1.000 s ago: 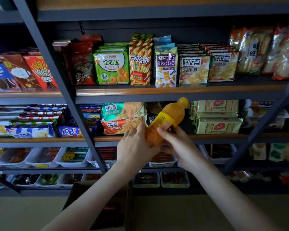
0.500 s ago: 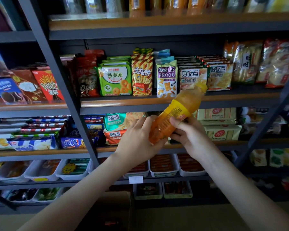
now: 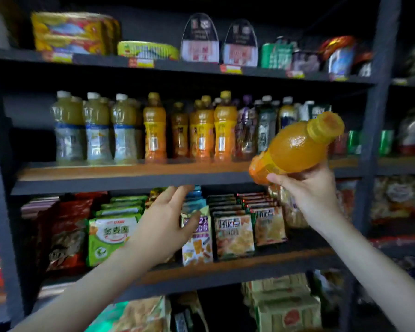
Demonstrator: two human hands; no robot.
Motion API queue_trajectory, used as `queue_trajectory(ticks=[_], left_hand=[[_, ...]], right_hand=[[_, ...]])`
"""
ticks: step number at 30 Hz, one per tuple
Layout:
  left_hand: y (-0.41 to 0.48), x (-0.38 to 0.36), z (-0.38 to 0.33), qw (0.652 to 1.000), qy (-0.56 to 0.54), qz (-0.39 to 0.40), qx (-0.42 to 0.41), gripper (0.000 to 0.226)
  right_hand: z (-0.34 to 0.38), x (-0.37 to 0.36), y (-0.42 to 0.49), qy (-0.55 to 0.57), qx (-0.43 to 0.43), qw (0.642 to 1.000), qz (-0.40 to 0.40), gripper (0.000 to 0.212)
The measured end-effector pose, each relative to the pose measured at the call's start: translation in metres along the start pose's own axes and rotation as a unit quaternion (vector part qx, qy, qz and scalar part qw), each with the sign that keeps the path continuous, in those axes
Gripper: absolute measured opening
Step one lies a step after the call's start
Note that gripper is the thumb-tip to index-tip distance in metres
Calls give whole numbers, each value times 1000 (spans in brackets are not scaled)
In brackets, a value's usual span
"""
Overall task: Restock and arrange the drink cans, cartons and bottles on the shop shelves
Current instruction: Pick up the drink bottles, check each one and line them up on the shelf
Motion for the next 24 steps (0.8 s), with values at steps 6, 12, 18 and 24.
queue_trajectory(ticks=[6, 12, 18, 24], left_hand=[[88, -20, -16, 999, 4, -42, -15, 45], [126, -56, -8, 997, 52, -62, 13, 52], [155, -68, -10, 995, 77, -55, 25, 55], [183, -77, -9, 994, 98, -29, 40, 57]], right_hand=[[-31, 8, 70, -1, 51, 999, -10, 51], [-69, -20, 102, 4, 65, 997, 43, 56], [-72, -21, 144, -3, 70, 997, 44, 59], [-91, -34, 149, -66, 43, 994, 82, 55]])
Point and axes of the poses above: each hand's wrist, its own y-axis towards the middle knuckle, its own x-axis out of the back of the hand, z = x × y, the point moved 8 cm from there along y, towards the middle knuckle
